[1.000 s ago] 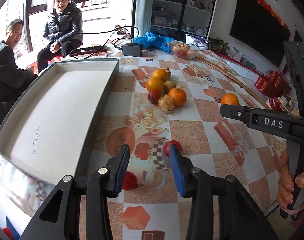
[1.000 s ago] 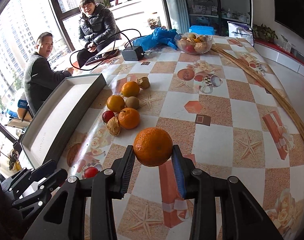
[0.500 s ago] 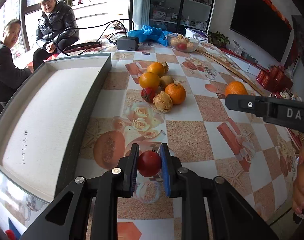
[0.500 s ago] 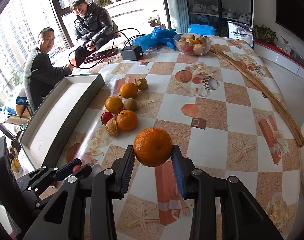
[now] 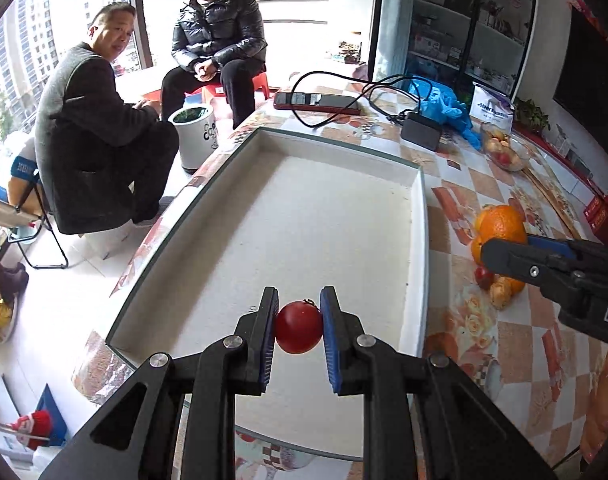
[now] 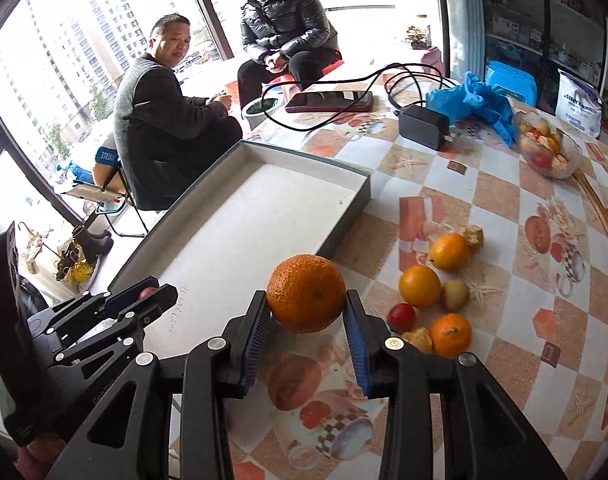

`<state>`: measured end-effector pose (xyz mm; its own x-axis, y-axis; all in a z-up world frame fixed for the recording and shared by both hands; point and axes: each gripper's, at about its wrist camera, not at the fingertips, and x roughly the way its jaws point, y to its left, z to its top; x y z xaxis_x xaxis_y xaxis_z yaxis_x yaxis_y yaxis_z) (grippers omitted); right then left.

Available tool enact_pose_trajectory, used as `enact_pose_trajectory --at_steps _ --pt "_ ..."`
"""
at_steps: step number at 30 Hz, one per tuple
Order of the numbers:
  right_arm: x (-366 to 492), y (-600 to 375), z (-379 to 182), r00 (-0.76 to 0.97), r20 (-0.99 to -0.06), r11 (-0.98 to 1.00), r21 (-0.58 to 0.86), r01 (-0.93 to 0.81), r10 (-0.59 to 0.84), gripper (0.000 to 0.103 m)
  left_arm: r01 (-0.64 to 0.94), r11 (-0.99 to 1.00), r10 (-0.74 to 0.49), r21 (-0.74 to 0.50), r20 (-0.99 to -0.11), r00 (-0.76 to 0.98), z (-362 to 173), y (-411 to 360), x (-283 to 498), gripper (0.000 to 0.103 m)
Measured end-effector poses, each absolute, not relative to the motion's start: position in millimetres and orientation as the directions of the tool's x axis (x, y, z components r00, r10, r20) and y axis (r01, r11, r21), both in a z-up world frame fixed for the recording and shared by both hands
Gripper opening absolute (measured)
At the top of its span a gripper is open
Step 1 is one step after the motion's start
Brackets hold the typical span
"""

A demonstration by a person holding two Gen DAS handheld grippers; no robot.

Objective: Organize fruits
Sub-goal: 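Open the left tool to drop the tomato while the right tool releases the tangerine in the tray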

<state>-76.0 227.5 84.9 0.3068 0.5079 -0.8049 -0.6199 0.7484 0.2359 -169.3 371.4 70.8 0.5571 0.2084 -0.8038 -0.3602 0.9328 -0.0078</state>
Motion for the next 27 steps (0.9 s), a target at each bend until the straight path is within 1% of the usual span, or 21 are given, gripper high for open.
enact_pose_trajectory --at_steps 3,8,14,20,21,22,24,25,26,27 --pt "-73.1 254.5 81.5 0.268 -0.813 0.721 0.244 -0.649 0.516 0.039 -0.397 0.918 0.211 -0.015 -0.828 0.519 58.4 388.5 -165.7 0.023" --pt "-69.8 284.0 65.2 0.227 -0.838 0.703 0.234 -0.672 0.496 0.039 -0.431 0.902 0.233 0.007 -0.848 0.475 41.3 401.0 -161.5 0.023" --pt "-69.0 292.1 45.2 0.205 -0.863 0.703 0.216 -0.677 0.462 0.039 -0.441 0.897 0.227 0.005 -0.863 0.452 29.6 404.9 -155.6 0.023" --pt "-68.7 290.7 36.5 0.196 -0.878 0.708 0.199 -0.678 0.436 0.04 -0.442 0.896 0.25 0.034 -0.862 0.441 22.3 400.0 -153.2 0.025" --pt "-68.6 290.3 35.3 0.195 -0.88 0.709 0.199 -0.677 0.433 0.043 -0.443 0.896 0.257 0.039 -0.858 0.445 21.9 398.9 -153.5 0.03" --pt "-69.0 289.7 35.6 0.192 -0.878 0.706 0.205 -0.678 0.439 0.05 -0.443 0.895 0.267 0.048 -0.854 0.446 21.8 397.5 -153.8 0.037" --pt "-71.1 288.8 39.6 0.19 -0.87 0.699 0.217 -0.681 0.455 0.061 -0.452 0.889 0.3 0.073 -0.838 0.456 24.0 395.5 -156.8 0.076" --pt "-72.9 289.5 43.2 0.197 -0.864 0.696 0.218 -0.685 0.464 0.074 -0.459 0.885 0.319 0.082 -0.824 0.469 26.9 394.8 -159.9 0.081" --pt "-74.5 288.3 47.1 0.21 -0.858 0.696 0.212 -0.686 0.469 0.09 -0.465 0.881 0.334 0.088 -0.811 0.481 30.4 393.6 -162.1 0.081" --pt "-76.2 287.1 51.5 0.231 -0.851 0.7 0.201 -0.686 0.471 0.097 -0.464 0.881 0.338 0.088 -0.804 0.49 33.6 393.0 -164.2 0.081"
